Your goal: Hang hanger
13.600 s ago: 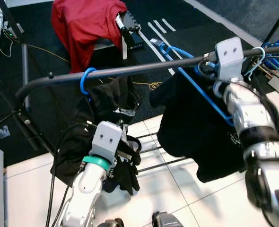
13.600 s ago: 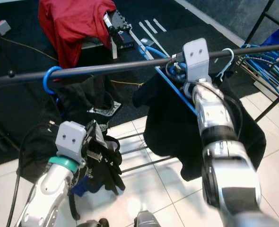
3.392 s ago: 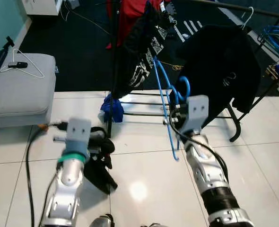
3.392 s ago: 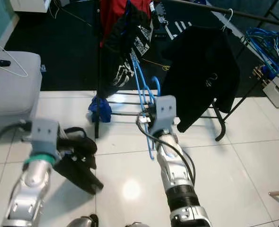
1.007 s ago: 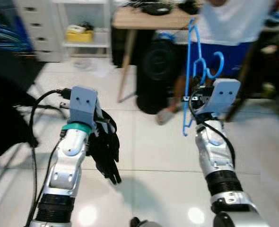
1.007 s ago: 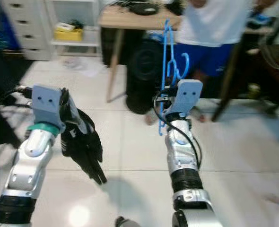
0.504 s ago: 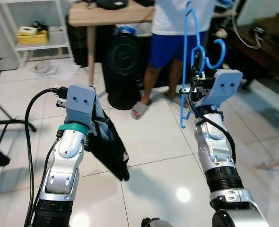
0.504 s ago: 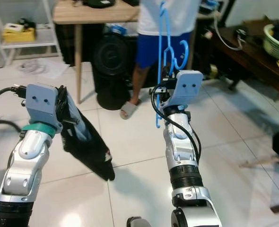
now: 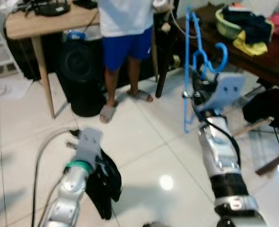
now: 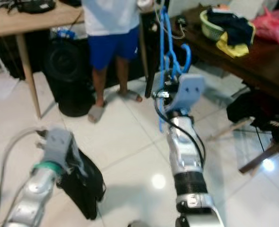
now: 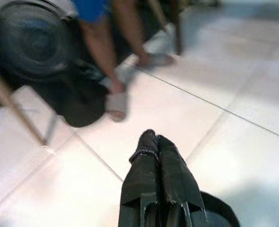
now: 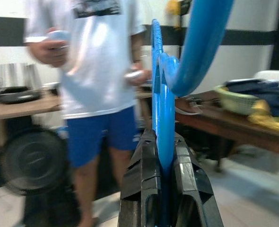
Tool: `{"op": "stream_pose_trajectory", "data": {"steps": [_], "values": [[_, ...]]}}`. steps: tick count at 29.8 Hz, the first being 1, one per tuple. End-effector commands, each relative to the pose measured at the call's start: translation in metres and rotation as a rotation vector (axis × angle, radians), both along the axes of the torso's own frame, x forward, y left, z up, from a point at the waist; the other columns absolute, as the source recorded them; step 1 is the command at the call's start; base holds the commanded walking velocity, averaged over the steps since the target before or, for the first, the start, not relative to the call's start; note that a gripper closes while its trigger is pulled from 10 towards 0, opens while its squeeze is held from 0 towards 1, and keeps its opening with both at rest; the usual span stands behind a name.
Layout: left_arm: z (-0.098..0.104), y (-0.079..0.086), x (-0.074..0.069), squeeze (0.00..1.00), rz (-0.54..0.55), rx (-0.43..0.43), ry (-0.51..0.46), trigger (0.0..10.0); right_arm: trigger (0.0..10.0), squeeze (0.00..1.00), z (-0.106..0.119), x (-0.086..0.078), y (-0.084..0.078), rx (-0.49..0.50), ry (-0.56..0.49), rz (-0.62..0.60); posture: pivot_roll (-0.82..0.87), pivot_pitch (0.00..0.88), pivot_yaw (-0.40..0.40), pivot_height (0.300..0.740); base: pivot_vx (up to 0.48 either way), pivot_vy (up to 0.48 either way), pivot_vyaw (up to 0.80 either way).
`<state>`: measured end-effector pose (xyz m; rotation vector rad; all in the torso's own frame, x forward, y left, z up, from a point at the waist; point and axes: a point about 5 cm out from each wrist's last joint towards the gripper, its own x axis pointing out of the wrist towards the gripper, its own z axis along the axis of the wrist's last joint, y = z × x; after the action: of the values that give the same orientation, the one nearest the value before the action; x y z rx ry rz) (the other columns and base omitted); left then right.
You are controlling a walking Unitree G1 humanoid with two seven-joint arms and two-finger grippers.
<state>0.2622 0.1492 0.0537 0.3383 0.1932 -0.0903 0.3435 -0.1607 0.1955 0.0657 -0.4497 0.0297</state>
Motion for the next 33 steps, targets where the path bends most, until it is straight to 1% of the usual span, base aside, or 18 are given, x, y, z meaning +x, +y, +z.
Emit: {"op": "stream_pose_trajectory", "data": {"steps": [1, 4, 7, 9, 10, 11, 13, 14, 15, 16, 17, 18, 20, 21, 24, 26, 29, 33], "values": [[-0.006, 0.0, -0.005, 0.0, 0.017, 0.01, 0.004, 10.0, 10.0, 0.0, -0.004, -0.002, 0.003, 0.001, 0.02, 0.009, 0.04, 0.0, 0.005, 0.74, 0.0, 0.0, -0.8], [-0.001, -0.002, -0.004, 0.0, 0.018, -0.009, -0.011, 10.0, 10.0, 0.0, -0.004, -0.002, 0.004, 0.002, 0.021, 0.011, 0.05, 0.0, 0.004, 0.74, 0.0, 0.0, -0.8], [0.033, -0.006, 0.006, 0.0, 0.022, -0.064, -0.122, 10.0, 10.0, 0.0, -0.004, -0.004, 0.004, -0.01, 0.027, 0.017, 0.05, 0.0, -0.002, 0.74, 0.0, 0.0, -0.79], [0.043, -0.005, 0.009, 0.0, 0.025, -0.078, -0.155, 10.0, 10.0, 0.0, -0.004, -0.004, 0.004, -0.017, 0.028, 0.02, 0.05, 0.0, -0.002, 0.74, 0.0, 0.0, -0.8], [0.067, -0.005, 0.016, 0.0, 0.024, -0.101, -0.239, 10.0, 10.0, 0.0, -0.009, -0.007, 0.005, -0.063, 0.038, 0.028, 0.05, 0.0, -0.007, 0.74, 0.0, 0.0, -0.79], [0.067, -0.005, 0.016, 0.0, 0.024, -0.101, -0.239, 10.0, 10.0, 0.0, -0.009, -0.007, 0.005, -0.063, 0.038, 0.028, 0.05, 0.0, -0.007, 0.74, 0.0, 0.0, -0.79], [0.096, -0.01, 0.021, 0.0, 0.004, -0.131, -0.337, 10.0, 10.0, 0.0, -0.033, -0.013, 0.006, -0.157, 0.095, 0.029, 0.05, 0.0, -0.014, 0.74, 0.0, 0.0, -0.79], [0.096, -0.01, 0.021, 0.0, 0.004, -0.131, -0.337, 10.0, 10.0, 0.0, -0.033, -0.013, 0.006, -0.157, 0.095, 0.029, 0.05, 0.0, -0.014, 0.74, 0.0, 0.0, -0.79], [0.108, -0.013, 0.023, 0.0, -0.007, -0.143, -0.381, 10.0, 10.0, 0.0, -0.047, -0.016, 0.007, -0.193, 0.133, 0.031, 0.05, 0.0, -0.016, 0.74, 0.0, 0.0, -0.79], [0.108, -0.013, 0.023, 0.0, -0.007, -0.143, -0.381, 10.0, 10.0, 0.0, -0.047, -0.016, 0.007, -0.193, 0.133, 0.031, 0.05, 0.0, -0.016, 0.74, 0.0, 0.0, -0.79], [0.121, -0.017, 0.025, 0.0, -0.021, -0.157, -0.435, 10.0, 10.0, 0.0, -0.063, -0.021, 0.007, -0.214, 0.181, 0.038, 0.05, 0.0, -0.019, 0.74, 0.0, 0.0, -0.79], [0.121, -0.017, 0.025, 0.0, -0.021, -0.157, -0.435, 10.0, 10.0, 0.0, -0.063, -0.021, 0.007, -0.214, 0.181, 0.038, 0.05, 0.0, -0.019, 0.74, 0.0, 0.0, -0.79], [0.142, -0.026, 0.028, 0.0, -0.047, -0.183, -0.512, 10.0, 10.0, 0.0, -0.09, -0.031, 0.011, -0.281, 0.256, 0.063, 0.05, 0.0, -0.021, 0.74, 0.0, 0.0, -0.79], [0.142, -0.026, 0.028, 0.0, -0.047, -0.183, -0.512, 10.0, 10.0, 0.0, -0.09, -0.031, 0.011, -0.281, 0.256, 0.063, 0.05, 0.0, -0.021, 0.74, 0.0, 0.0, -0.79], [0.152, -0.032, 0.026, 0.0, -0.074, -0.195, -0.529, 10.0, 10.0, 0.0, -0.122, -0.048, 0.018, -0.35, 0.363, 0.127, 0.05, 0.0, -0.021, 0.74, 0.0, 0.0, -0.79], [0.153, -0.032, 0.025, 0.0, -0.076, -0.195, -0.525, 10.0, 10.0, 0.0, -0.127, -0.05, 0.019, -0.356, 0.378, 0.137, 0.05, 0.0, -0.021, 0.74, 0.0, 0.0, -0.79], [0.141, -0.029, 0.022, 0.0, -0.059, -0.188, -0.476, 10.0, 10.0, 0.0, -0.151, -0.063, 0.017, -0.293, 0.495, 0.142, 0.04, 0.0, -0.023, 0.74, 0.0, 0.0, -0.79], [0.139, -0.028, 0.02, 0.0, -0.053, -0.187, -0.465, 10.0, 10.0, 0.0, -0.171, -0.073, 0.01, -0.258, 0.59, 0.113, 0.05, 0.0, -0.027, 0.74, 0.0, 0.0, -0.79]]}}
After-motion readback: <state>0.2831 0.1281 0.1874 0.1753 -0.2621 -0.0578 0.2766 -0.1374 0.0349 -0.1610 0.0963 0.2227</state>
